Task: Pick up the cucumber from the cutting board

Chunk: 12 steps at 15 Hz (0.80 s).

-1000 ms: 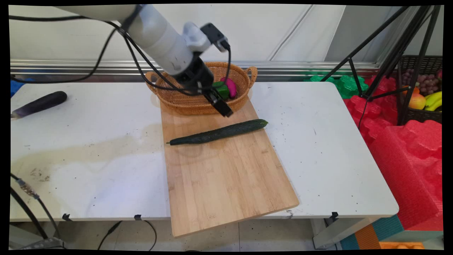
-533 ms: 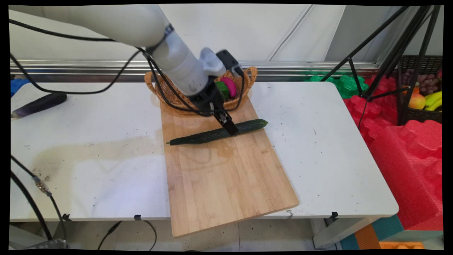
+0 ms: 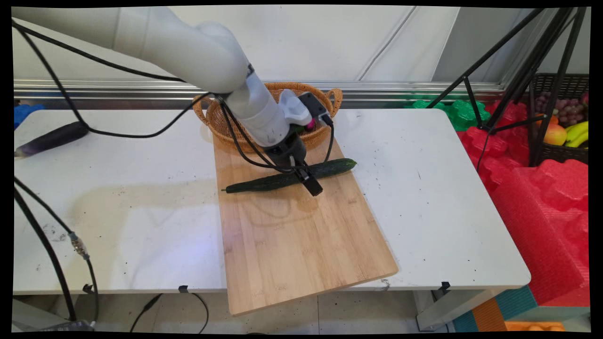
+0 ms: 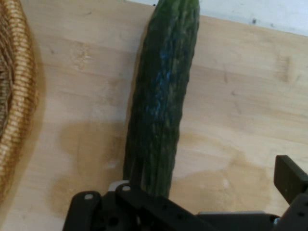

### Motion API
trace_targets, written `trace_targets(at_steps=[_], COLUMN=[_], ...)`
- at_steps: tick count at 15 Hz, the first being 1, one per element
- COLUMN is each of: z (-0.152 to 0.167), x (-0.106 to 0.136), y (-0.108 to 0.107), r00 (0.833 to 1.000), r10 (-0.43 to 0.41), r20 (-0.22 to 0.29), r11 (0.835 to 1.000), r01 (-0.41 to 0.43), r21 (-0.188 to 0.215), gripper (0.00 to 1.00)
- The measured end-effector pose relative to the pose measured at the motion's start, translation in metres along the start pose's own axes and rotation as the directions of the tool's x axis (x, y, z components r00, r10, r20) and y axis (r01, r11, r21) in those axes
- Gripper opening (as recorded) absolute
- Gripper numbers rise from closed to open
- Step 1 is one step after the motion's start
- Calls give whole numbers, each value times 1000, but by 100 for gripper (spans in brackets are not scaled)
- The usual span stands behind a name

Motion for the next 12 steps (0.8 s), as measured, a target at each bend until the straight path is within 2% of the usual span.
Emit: trace_targets(at_steps=[4,12], z=[17,22], x=[3,-2], y=[-3,-5], r00=[1000,998], r10=[16,46], r20=[-14,-33], r11=[1000,997], r01=[-16,-44], r21=[23,67], gripper=[100,100])
